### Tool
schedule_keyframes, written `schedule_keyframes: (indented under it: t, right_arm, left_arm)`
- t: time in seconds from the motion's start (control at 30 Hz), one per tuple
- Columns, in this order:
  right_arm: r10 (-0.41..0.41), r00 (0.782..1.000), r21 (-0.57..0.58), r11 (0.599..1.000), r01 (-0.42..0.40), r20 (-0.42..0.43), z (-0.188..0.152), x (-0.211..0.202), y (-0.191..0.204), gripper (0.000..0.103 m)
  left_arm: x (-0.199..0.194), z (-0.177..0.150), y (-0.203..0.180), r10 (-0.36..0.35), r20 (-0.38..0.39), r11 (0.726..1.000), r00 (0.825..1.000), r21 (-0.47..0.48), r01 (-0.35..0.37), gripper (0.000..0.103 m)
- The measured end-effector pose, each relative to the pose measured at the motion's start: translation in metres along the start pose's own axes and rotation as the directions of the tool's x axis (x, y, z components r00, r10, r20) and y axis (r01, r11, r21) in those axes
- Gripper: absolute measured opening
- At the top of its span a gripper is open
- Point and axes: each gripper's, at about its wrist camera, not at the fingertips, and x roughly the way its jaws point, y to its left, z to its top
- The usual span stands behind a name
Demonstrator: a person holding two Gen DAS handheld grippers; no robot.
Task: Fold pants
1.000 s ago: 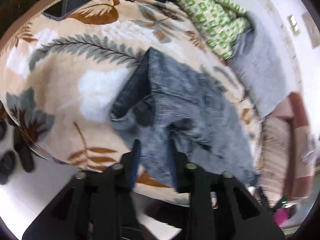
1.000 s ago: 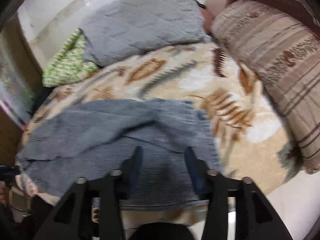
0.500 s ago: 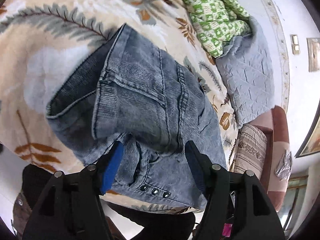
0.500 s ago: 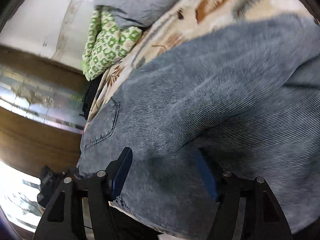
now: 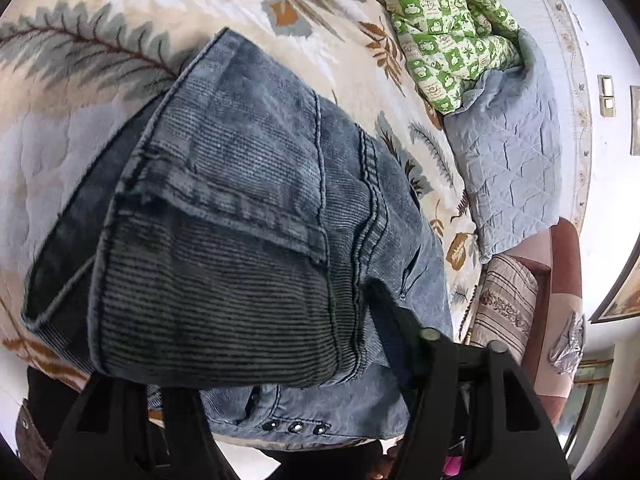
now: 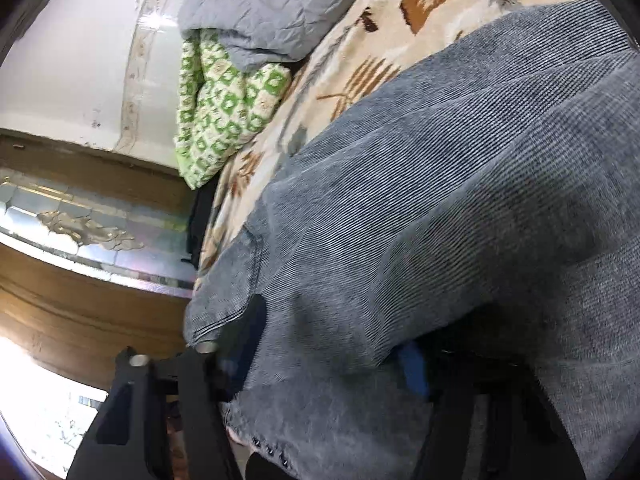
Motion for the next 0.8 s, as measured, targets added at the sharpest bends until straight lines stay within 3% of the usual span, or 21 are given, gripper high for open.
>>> schedule_keyframes:
  t: [0.03, 0.1, 0.27, 0.43, 0.63, 0.73, 0.8]
  right_arm:
    - [-0.017, 1.0, -0.006, 1.0, 0.017, -0.012, 0.001, 0.003, 0.0, 0.005]
    - [-0.049, 0.999, -0.024, 0.999, 0.049, -0.021, 0.0, 0.002, 0.0, 0.003]
    - [0.014, 1.0, -0.095, 0.995, -0.012, 0.02, -0.009, -0.033, 0.019, 0.003]
    - [0.066, 0.998, -0.153, 0.986, -0.066, -0.004, -0.039, -0.074, 0.03, 0.003]
    - [-0.002, 0.992, -0.09, 0.996, -0.009, -0.123, -0.083, -0.064, -0.014, 0.007]
    - [-0.036, 0.989, -0.067, 0.997, 0.027, -0.141, -0.087, -0.059, -0.029, 0.008]
    - [-0.037, 0.995, -0.064, 0.998, 0.03, -0.097, -0.08, -0.073, -0.03, 0.026]
  left_arm:
    - [0.0, 0.001, -0.002, 0.005, -0.003, 1.0, 1.0, 0.012, -0.005, 0.031]
    - [-0.004, -0.001, -0.005, 0.02, 0.006, 0.999, 1.0, 0.042, -0.02, 0.017]
    - [-0.028, -0.021, -0.017, 0.029, 0.046, 0.991, 0.998, 0.133, -0.035, 0.014]
    - [-0.05, -0.048, -0.007, 0.022, 0.048, 0.987, 0.999, 0.155, -0.029, 0.013]
    - [-0.025, -0.06, 0.039, 0.102, -0.029, 0.992, 0.994, 0.074, -0.1, 0.014]
    - [-0.023, -0.06, 0.044, 0.086, -0.036, 0.995, 0.996, 0.06, -0.084, 0.015]
    - [-0.031, -0.062, 0.036, 0.083, -0.012, 0.992, 0.997, 0.097, -0.081, 0.017]
